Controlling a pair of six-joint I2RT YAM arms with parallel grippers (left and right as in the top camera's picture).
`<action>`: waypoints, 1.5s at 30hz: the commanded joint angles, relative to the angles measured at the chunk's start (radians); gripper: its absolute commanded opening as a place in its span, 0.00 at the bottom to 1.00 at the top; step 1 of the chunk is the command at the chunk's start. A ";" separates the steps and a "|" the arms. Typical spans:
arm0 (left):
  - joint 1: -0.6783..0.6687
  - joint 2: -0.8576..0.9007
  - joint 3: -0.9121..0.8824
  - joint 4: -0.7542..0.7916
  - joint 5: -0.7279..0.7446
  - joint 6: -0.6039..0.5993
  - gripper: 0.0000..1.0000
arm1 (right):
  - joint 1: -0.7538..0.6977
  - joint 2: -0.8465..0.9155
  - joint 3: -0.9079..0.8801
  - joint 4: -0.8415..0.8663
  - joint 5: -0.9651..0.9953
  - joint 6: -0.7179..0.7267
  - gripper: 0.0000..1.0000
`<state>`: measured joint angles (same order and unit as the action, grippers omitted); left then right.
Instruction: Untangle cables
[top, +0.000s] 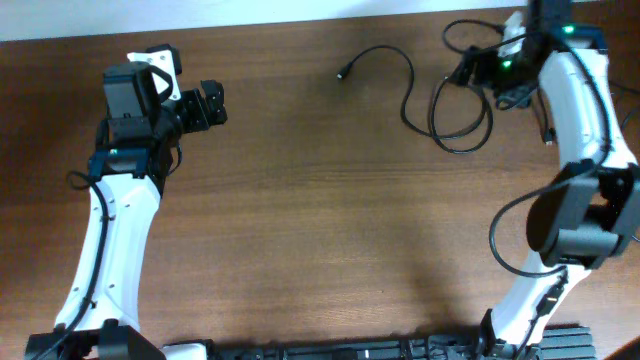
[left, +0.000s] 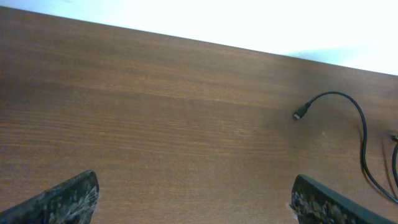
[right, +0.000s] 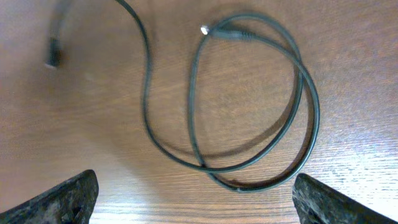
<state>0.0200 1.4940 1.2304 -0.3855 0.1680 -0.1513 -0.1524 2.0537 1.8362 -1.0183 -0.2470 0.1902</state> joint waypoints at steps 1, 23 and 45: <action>0.002 -0.021 0.003 0.001 0.011 -0.009 0.99 | 0.040 0.045 -0.079 0.096 0.084 0.006 0.99; 0.002 -0.021 0.003 0.001 0.011 -0.009 0.99 | 0.097 0.098 -0.403 0.064 0.383 -0.187 0.04; 0.002 -0.021 0.003 0.001 0.011 -0.009 0.99 | 0.175 -0.721 -0.397 0.058 0.081 -0.178 0.95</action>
<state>0.0200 1.4940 1.2304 -0.3855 0.1684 -0.1513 -0.0807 1.4418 1.4422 -1.0000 -0.1051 0.0147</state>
